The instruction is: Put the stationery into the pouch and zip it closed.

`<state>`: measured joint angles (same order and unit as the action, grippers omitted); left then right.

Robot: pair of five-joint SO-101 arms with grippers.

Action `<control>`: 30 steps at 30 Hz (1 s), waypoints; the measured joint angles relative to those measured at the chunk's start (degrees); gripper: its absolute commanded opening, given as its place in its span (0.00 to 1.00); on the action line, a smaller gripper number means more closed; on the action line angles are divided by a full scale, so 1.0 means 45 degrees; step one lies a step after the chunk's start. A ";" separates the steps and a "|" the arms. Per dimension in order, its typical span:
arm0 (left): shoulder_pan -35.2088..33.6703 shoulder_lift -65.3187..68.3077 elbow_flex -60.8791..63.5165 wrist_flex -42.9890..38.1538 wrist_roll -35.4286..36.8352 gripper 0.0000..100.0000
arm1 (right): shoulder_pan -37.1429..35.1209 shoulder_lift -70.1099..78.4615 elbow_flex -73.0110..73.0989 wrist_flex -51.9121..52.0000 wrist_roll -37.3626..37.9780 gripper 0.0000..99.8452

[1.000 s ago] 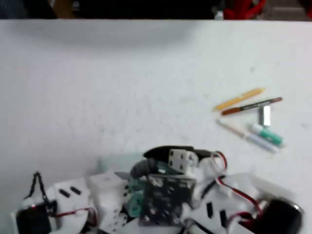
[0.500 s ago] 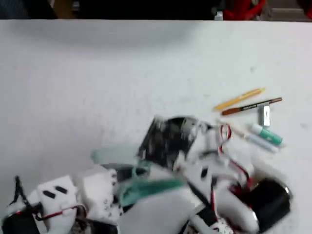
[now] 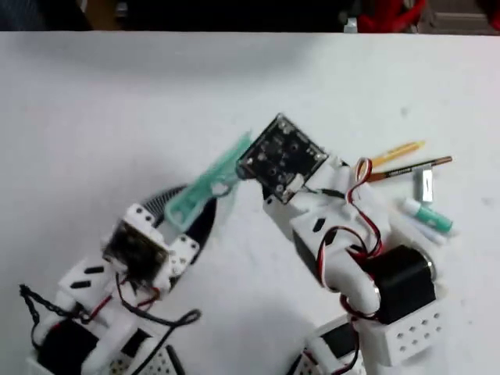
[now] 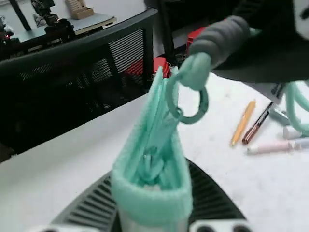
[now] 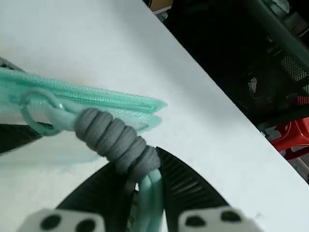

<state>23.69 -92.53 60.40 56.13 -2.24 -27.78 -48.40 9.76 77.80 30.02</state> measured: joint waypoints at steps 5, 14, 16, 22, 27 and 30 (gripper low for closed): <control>-0.0098 0.0000 0.0957 -0.1778 0.1739 0.10 | -0.0020 0.0020 0.0117 -0.0762 -0.0586 0.02; -0.0098 0.0020 0.2012 -0.2032 0.1856 0.10 | -0.0821 0.0117 0.0899 -0.2657 -0.0703 0.02; -0.0098 -0.0098 0.2012 -0.1739 0.1719 0.10 | -0.0821 0.0567 0.0918 -0.3145 -0.0723 0.02; -0.0098 -0.0195 0.1993 -0.1289 0.1563 0.10 | 0.0352 0.2481 0.0938 -0.4181 -0.0684 0.02; -0.0098 -0.0195 0.1973 -0.1211 0.1504 0.10 | 0.2208 0.3673 0.0938 -0.5158 -0.0664 0.02; -0.0098 -0.0195 0.1973 -0.1172 0.1485 0.10 | 0.3145 0.4298 0.0938 -0.5587 -0.0664 0.02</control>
<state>23.25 -93.41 69.27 50.86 4.44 -13.63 -29.05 13.98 52.66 27.03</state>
